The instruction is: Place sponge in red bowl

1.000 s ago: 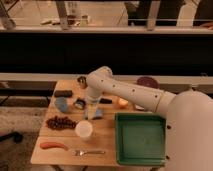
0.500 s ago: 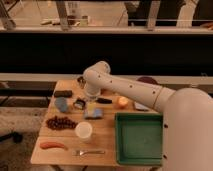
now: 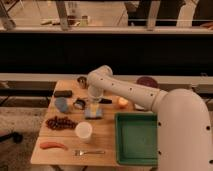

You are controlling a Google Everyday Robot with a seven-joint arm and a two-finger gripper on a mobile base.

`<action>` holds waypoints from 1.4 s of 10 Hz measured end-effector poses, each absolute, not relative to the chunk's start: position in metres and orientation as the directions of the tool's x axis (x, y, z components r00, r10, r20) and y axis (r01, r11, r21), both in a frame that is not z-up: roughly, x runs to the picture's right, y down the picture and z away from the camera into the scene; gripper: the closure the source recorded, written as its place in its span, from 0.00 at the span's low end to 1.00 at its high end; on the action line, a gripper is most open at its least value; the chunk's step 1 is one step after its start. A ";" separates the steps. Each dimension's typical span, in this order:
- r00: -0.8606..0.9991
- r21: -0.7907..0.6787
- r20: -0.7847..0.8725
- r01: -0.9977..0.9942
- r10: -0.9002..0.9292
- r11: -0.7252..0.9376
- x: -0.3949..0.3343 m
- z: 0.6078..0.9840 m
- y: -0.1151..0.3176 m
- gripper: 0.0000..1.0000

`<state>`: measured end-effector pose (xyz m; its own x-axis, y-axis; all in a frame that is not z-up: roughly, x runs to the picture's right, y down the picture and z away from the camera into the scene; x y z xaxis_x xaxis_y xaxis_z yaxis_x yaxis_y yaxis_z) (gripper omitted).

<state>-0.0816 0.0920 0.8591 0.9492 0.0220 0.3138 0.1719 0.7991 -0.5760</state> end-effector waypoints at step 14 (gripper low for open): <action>0.939 -0.616 0.333 0.150 0.084 0.773 -0.056 0.889 0.134 0.20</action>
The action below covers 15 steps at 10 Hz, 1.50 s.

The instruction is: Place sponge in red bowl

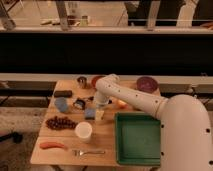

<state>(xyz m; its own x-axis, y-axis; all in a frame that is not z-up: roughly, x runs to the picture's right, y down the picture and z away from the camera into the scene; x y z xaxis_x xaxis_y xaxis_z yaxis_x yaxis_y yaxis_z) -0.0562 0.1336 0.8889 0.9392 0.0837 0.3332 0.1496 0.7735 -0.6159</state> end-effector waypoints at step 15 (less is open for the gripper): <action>0.926 -0.623 0.362 0.153 0.109 0.767 -0.053 0.887 0.135 0.89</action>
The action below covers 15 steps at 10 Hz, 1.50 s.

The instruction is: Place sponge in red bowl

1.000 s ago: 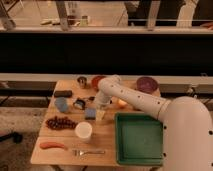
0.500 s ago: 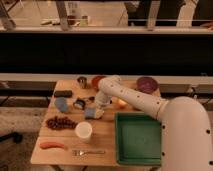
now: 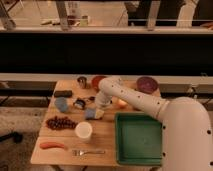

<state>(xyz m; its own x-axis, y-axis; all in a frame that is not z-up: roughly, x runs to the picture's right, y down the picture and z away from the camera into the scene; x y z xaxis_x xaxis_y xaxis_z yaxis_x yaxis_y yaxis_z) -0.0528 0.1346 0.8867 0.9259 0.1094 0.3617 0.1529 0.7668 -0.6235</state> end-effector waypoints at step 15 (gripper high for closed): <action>0.932 -0.388 0.362 0.160 -0.010 0.908 -0.054 0.836 -0.002 0.84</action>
